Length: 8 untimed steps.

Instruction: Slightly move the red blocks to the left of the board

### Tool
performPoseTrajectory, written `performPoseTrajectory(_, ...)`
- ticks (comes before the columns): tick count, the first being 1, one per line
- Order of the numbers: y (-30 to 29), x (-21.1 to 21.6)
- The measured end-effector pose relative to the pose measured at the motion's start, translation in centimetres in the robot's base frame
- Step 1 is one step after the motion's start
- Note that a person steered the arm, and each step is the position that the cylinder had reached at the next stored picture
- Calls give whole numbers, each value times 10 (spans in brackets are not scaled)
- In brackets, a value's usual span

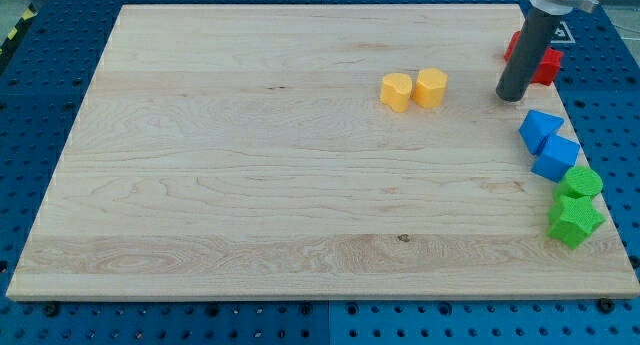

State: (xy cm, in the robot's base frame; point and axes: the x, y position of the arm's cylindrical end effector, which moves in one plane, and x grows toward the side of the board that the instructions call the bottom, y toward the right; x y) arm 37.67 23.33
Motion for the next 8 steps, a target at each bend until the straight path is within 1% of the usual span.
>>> performPoseTrajectory(4, 19, 1)
performPoseTrajectory(8, 104, 4)
